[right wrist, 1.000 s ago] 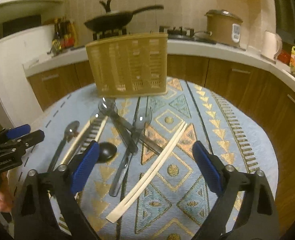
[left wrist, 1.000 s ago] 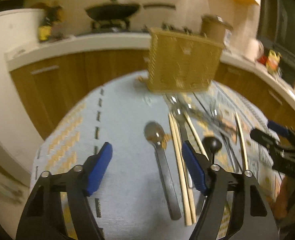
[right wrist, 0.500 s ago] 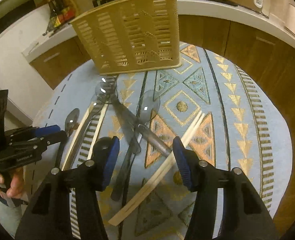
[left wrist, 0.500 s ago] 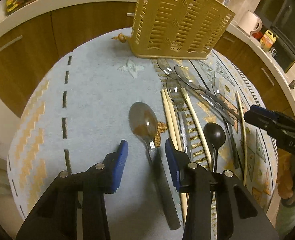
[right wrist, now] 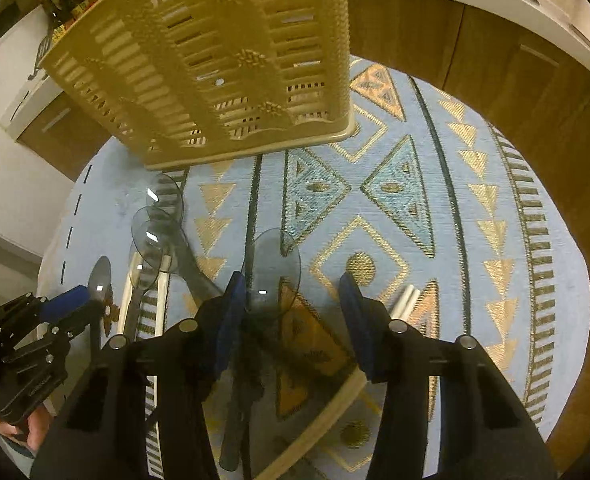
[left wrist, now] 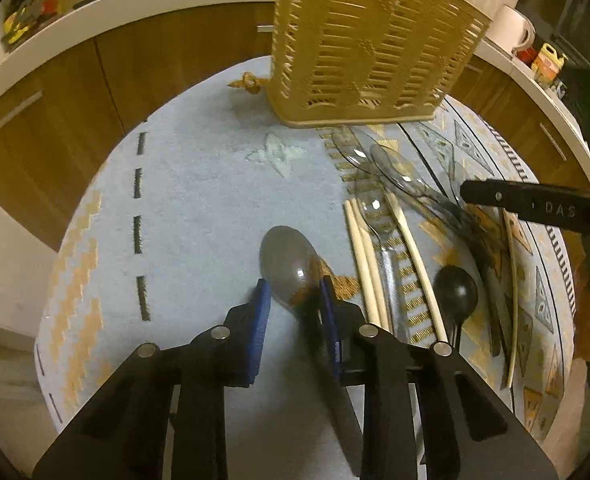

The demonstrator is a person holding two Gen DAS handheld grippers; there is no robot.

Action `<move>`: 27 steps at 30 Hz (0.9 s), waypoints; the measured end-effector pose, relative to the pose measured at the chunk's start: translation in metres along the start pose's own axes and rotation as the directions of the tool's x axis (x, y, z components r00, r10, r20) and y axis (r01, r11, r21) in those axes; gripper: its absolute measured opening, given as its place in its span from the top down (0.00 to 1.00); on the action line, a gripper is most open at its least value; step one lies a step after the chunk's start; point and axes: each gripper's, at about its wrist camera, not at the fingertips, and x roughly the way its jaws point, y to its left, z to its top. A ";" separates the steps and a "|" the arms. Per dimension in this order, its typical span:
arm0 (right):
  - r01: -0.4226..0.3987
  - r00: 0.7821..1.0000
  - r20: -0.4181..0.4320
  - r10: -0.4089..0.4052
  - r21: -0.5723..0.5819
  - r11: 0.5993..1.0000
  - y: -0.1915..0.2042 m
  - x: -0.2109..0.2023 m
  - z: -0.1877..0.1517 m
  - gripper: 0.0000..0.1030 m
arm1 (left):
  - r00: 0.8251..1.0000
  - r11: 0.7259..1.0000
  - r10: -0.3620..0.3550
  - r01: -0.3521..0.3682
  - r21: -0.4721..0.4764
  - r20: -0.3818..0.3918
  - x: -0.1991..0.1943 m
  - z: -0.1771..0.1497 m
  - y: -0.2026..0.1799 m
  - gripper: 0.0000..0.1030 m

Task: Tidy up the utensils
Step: 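Lower the left tool toward the spoons while the right tool approaches a clear plastic spoon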

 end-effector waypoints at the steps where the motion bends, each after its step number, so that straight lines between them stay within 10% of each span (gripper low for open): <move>1: 0.002 1.000 -0.009 -0.002 0.001 1.000 0.001 0.002 0.000 0.56 | 1.000 1.000 -0.005 0.005 -0.002 -0.003 0.000 0.001 0.001 0.76; 8: 0.045 0.997 -0.065 -0.045 0.000 0.999 0.011 0.011 0.012 0.56 | 1.000 1.000 0.005 -0.005 -0.014 -0.012 -0.001 0.016 -0.001 0.63; 27: 0.064 0.993 -0.099 -0.062 0.011 0.998 0.020 0.018 0.013 0.56 | 0.989 0.995 0.103 -0.103 0.004 -0.110 0.013 0.036 0.000 0.66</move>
